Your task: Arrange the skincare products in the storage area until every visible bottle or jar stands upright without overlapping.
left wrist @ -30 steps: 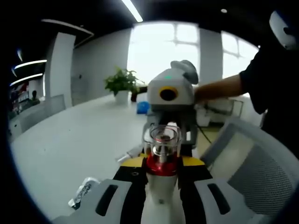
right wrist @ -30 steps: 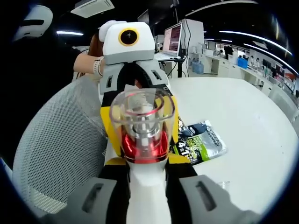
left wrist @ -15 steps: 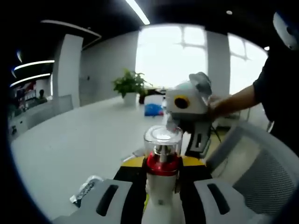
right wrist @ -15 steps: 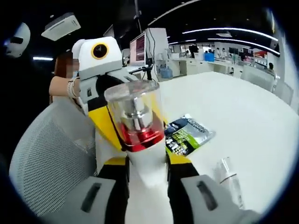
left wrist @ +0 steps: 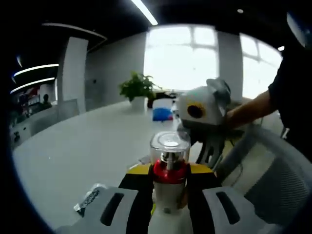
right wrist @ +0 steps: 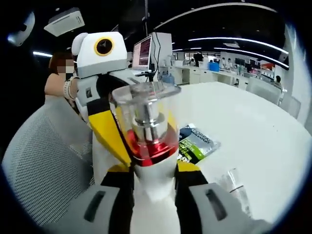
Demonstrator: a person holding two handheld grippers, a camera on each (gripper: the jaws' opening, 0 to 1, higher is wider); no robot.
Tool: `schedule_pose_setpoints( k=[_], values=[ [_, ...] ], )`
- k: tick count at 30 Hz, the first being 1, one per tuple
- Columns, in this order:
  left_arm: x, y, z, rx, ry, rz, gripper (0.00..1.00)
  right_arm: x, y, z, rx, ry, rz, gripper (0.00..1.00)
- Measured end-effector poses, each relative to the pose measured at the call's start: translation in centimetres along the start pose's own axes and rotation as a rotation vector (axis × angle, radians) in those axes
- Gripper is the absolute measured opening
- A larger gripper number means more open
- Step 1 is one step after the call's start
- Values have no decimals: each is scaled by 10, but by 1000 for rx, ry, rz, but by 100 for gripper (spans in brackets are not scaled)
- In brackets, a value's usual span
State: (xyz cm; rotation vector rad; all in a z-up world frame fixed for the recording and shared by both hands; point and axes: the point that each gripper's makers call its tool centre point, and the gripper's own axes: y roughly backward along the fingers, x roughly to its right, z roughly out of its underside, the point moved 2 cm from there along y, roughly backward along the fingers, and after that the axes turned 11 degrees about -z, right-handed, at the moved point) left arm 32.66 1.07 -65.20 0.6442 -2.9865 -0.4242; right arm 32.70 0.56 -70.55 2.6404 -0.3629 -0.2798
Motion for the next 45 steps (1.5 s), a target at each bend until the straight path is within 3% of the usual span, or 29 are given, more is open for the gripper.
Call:
schedule_pose_setpoints(
  k=[21,45],
  values=[
    [17,-30,-10,8,-21,41,22,10,35,15,-38,26,5,30],
    [12,-38,-12,18,-14,4,22,18,37,13,-25,48,-23,30]
  ],
)
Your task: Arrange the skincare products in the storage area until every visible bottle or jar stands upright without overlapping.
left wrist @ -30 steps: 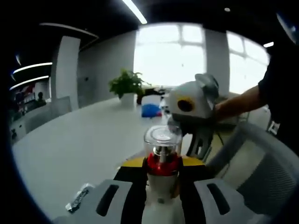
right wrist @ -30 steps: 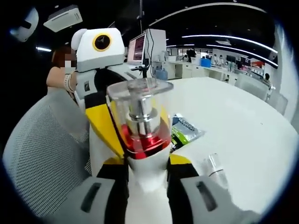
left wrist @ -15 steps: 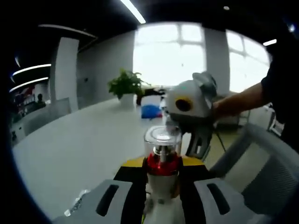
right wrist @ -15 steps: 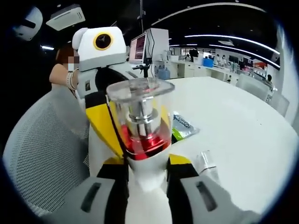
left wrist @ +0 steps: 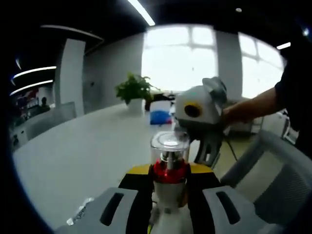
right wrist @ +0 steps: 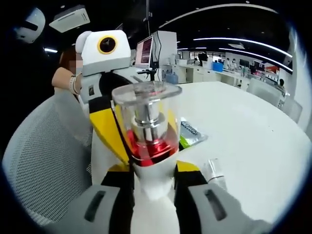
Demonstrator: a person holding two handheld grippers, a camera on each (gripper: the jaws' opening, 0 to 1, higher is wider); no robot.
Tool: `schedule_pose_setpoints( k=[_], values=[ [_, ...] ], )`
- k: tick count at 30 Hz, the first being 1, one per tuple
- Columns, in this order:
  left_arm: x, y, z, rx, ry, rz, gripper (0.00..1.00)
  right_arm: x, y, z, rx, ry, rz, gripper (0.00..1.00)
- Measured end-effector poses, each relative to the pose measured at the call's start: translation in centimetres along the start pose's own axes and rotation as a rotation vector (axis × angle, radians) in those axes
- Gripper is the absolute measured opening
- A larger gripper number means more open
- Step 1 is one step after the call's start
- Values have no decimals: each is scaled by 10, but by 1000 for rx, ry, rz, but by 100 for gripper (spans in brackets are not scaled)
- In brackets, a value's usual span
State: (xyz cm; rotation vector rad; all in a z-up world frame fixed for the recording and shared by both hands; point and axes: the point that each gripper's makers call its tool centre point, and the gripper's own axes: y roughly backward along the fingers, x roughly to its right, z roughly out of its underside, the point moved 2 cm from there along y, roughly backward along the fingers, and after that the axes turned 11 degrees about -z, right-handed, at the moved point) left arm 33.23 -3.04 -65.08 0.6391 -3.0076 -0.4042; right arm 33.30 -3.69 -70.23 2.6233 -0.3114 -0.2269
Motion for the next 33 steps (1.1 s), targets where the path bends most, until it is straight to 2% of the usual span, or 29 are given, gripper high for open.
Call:
schedule_pose_setpoints(
  k=[13,21,24,33],
  values=[
    [0,0,0,5,3,-5,22,0,0,0,1,-6,0,31],
    [1,0,0,7,-18,16,23,-2,-1,0,-41,-4,19,33],
    [1,0,1,5,-13,17,23,-1,0,0,-38,-9,28,33],
    [1,0,0,8,-24,19,24,0,5,2,-42,-39,57,42]
  ],
)
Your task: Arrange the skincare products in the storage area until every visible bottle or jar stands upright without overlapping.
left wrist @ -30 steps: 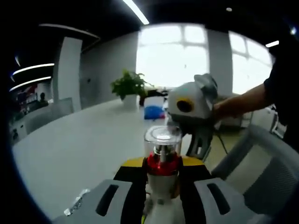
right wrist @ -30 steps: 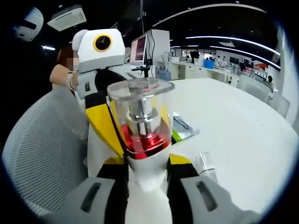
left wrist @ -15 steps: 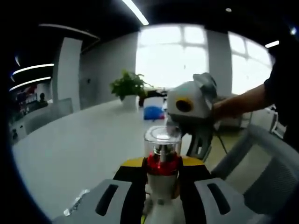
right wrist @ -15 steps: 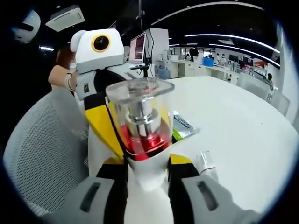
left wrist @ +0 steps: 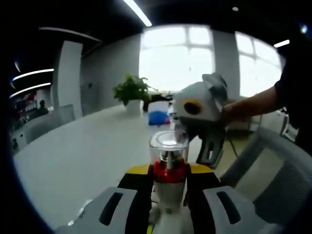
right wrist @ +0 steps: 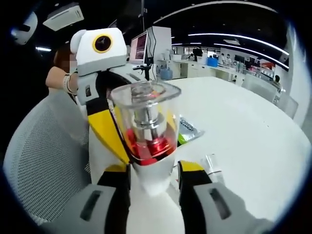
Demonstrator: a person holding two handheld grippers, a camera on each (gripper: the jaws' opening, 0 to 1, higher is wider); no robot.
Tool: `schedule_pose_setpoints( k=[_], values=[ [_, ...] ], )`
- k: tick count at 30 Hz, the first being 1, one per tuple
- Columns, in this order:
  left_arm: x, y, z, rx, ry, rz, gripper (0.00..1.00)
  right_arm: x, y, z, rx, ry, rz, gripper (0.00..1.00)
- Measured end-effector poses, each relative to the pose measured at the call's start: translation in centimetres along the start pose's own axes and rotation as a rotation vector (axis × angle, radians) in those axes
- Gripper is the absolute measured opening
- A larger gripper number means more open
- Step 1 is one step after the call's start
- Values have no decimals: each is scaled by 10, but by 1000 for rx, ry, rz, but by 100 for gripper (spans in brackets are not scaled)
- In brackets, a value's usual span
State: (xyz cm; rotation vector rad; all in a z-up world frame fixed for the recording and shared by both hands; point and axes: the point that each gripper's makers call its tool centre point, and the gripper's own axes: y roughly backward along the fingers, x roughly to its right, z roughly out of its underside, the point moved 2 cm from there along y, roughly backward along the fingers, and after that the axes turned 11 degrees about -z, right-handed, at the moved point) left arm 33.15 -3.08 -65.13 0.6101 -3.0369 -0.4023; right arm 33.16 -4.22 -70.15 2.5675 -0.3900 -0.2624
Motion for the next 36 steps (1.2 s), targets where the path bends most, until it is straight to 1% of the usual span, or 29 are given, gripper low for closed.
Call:
schedule_pose_setpoints(
  k=[2,4,6,7,8,10,13,15,16,17,18,20,23,25,27,30,31,32,33,34,36],
  values=[
    [-1,0,0,-2,0,-6,25,-2,1,1,-2,-10,-3,43],
    [-2,0,2,-14,5,-9,27,-2,1,3,-9,-18,0,47],
    [-3,1,5,-29,-4,-12,27,-4,2,5,-8,-46,-3,48],
    [-3,2,7,-35,-15,-11,27,-4,3,5,-3,-74,-1,48],
    [-3,2,7,-37,-21,-16,28,-5,4,4,9,-87,-9,48],
    [-3,3,8,-42,-13,-16,28,-3,5,4,12,-98,10,53],
    [-5,4,9,-50,9,-22,30,-2,8,2,15,-106,20,57],
    [-5,6,9,-57,13,-21,33,-3,10,1,18,-101,25,60],
    [-5,7,9,-59,15,-21,35,0,12,-3,34,-64,49,60],
    [-4,9,9,-60,38,-10,37,0,13,-2,28,-78,54,61],
    [-4,10,8,-63,51,-13,39,0,13,-1,26,-89,53,64],
    [-6,12,8,-66,43,-24,43,-2,13,-1,25,-110,40,70],
    [-9,17,6,-67,40,-38,46,-3,14,0,11,-94,52,73],
    [-11,21,6,-72,44,-43,50,-5,15,0,11,-107,48,78],
    [-12,23,7,-81,47,-46,54,-8,15,-2,14,-93,47,82],
    [-13,28,8,-94,44,-57,59,-8,18,-2,7,-86,64,84],
    [-14,30,8,-98,44,-63,61,-8,19,-3,9,-93,66,86],
    [-19,34,6,-99,38,-99,63,-8,19,-3,11,-98,67,89],
    [-24,36,4,-94,42,-129,63,-9,20,-3,9,-100,67,89],
    [-26,40,2,-88,57,-137,62,-10,21,-4,8,-97,71,89],
    [-29,46,0,-78,88,-148,63,-12,22,-5,9,-95,80,90]
  ],
)
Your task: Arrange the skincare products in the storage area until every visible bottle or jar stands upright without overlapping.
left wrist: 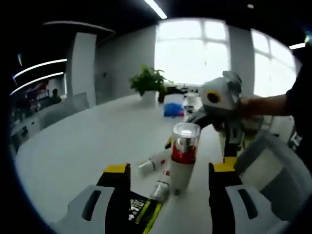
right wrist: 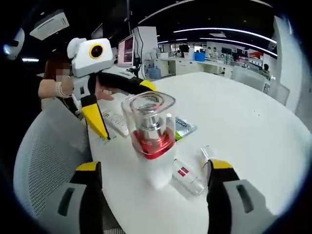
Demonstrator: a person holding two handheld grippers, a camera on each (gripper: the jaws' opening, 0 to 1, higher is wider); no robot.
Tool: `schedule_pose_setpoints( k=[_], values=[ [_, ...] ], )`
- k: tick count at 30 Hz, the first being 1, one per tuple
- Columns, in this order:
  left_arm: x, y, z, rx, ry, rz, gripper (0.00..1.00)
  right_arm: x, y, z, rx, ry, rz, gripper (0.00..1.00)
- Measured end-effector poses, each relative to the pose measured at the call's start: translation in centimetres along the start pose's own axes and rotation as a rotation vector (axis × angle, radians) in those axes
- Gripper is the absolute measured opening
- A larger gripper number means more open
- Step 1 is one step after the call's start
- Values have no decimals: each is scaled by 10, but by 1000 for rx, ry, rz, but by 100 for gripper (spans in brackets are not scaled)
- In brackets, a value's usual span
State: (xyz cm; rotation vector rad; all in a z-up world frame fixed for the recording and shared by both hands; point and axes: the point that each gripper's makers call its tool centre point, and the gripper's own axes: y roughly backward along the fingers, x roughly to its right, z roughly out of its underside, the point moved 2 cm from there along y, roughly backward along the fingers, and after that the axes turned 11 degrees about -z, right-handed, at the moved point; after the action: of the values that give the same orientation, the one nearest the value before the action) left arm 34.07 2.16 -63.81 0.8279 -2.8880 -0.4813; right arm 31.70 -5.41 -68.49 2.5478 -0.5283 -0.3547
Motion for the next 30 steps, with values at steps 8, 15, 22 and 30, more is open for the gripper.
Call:
schedule_pose_setpoints(
  k=[8,15,22,30],
  values=[
    [-8,21,8,-39,1,-44,76,-3,3,-1,-17,-5,15,95],
    [-20,44,11,-59,-12,-108,84,-11,7,-3,-46,-36,27,99],
    [-31,66,22,-110,-44,-161,93,-18,16,-12,-40,-19,69,99],
    [-37,90,39,-189,-66,-195,97,-24,25,-14,-53,-5,111,99]
  ],
)
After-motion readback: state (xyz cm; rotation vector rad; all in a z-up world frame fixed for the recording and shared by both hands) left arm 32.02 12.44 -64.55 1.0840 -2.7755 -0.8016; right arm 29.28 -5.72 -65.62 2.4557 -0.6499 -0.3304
